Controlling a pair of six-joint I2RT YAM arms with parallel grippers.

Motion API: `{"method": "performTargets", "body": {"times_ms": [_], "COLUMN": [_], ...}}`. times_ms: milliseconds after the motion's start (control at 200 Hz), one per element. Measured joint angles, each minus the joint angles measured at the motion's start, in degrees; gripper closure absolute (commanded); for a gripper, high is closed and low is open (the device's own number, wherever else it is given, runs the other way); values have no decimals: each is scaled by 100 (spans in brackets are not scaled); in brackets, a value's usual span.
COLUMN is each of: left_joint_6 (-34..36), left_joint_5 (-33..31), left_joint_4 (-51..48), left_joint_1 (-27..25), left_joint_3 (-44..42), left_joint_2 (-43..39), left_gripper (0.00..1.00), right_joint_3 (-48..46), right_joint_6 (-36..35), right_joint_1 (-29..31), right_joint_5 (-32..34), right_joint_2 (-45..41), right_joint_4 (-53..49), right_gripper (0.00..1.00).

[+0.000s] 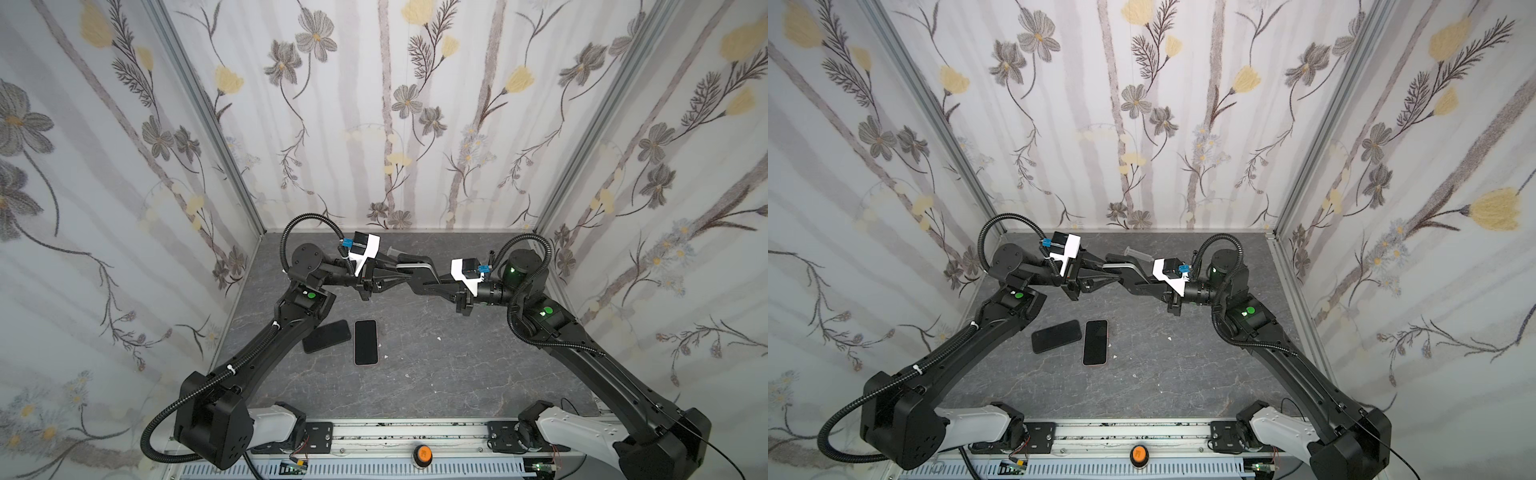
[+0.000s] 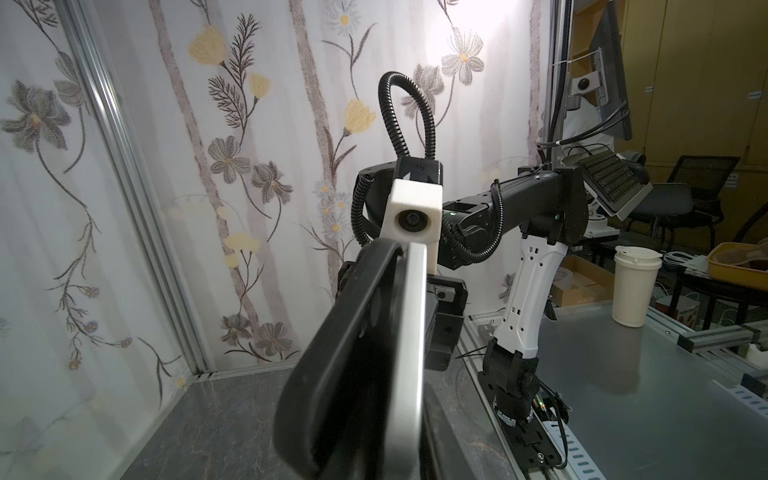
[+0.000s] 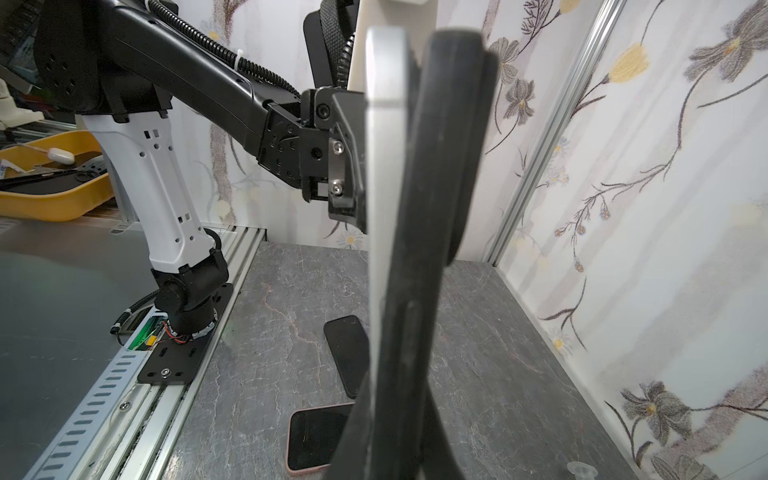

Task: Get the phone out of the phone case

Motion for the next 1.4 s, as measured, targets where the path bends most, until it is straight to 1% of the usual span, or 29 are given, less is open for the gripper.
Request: {"method": "performTargets", "body": {"times_ms": [215, 320, 490, 630, 744, 759, 804, 854, 1169, 1399], "left_joint_6": [-94, -39, 74, 81, -9, -57, -74, -90, -195, -234], "left_joint_5": [85, 94, 136, 144, 109, 94, 39, -15, -146, -186], "left_joint_4": [13, 52, 96, 57, -31, -31, -35, -35, -57, -74], "left_joint_1": [-26, -22, -4, 24, 61, 70, 109, 133, 173, 214], "left_joint_3": [26, 42, 111, 192, 229, 234, 251, 254, 254, 254], "left_joint_2": [44, 68, 151, 192, 197, 197, 192, 184, 96, 37], "left_gripper": [82, 100, 100, 100, 100, 100, 100, 100, 100, 100], "right_joint_3": [103, 111, 111, 92, 35, 22, -7, -42, -162, -240], "right_joint_6": [0, 72, 162, 221, 197, 177, 149, 118, 70, 94], "right_joint_1": [-2, -9, -33, -46, -52, -63, -92, -105, -146, -181], "right_joint_5": [-205, -249, -271, -240, -245, -247, -273, -299, -328, -280], "right_joint_2": [107, 116, 114, 114, 96, 85, 70, 59, 28, -11], "right_joint_4": [-59, -131, -162, -118, -7, -11, -11, -4, 0, 2], "right_gripper": [100, 100, 100, 89, 77, 72, 65, 63, 65, 72]}}
